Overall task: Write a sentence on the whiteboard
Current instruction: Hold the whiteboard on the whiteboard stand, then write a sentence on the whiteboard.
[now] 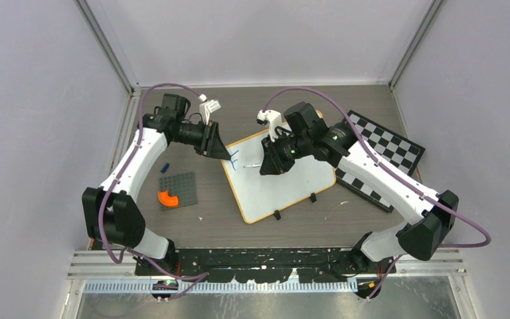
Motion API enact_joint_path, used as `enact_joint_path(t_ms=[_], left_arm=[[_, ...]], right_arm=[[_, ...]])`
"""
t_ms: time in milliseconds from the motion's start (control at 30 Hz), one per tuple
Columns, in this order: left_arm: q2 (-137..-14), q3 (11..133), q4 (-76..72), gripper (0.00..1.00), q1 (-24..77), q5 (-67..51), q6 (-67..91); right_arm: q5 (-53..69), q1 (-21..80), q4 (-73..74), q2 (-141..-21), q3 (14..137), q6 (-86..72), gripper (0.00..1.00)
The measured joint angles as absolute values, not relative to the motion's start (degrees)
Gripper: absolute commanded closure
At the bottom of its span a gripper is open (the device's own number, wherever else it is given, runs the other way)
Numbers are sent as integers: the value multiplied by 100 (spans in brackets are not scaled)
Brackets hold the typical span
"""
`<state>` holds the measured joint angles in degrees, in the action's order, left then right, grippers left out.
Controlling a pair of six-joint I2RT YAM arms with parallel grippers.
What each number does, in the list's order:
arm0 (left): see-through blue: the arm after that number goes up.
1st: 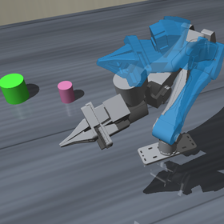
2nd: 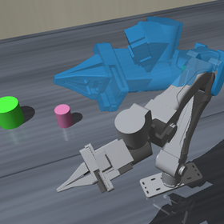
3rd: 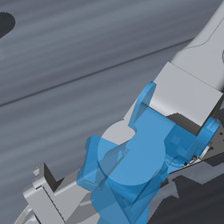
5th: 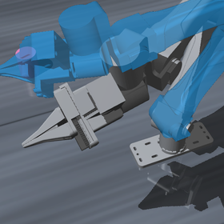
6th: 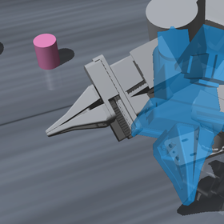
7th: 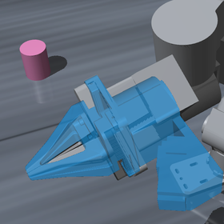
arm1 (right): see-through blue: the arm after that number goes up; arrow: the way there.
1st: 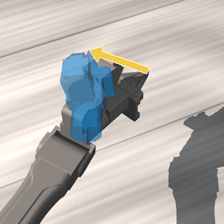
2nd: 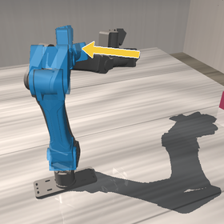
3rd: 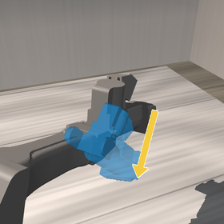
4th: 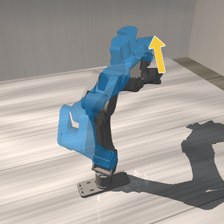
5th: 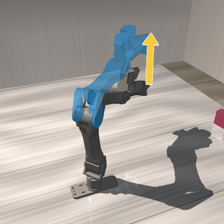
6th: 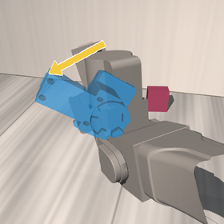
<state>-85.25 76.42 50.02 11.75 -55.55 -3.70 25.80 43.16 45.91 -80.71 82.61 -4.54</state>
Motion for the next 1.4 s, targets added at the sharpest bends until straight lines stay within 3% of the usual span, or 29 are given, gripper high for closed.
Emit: enact_joint_path(t_ms=[433,1400], left_arm=[[-8580,7642,4963,99,1186,-5599,-456],[-8584,7640,4965,100,1227,-5655,-633]], right_arm=[[1900,4329,4276,-8340,8261,-493,100],[1640,4362,4139,-8578,8427,-620,100]])
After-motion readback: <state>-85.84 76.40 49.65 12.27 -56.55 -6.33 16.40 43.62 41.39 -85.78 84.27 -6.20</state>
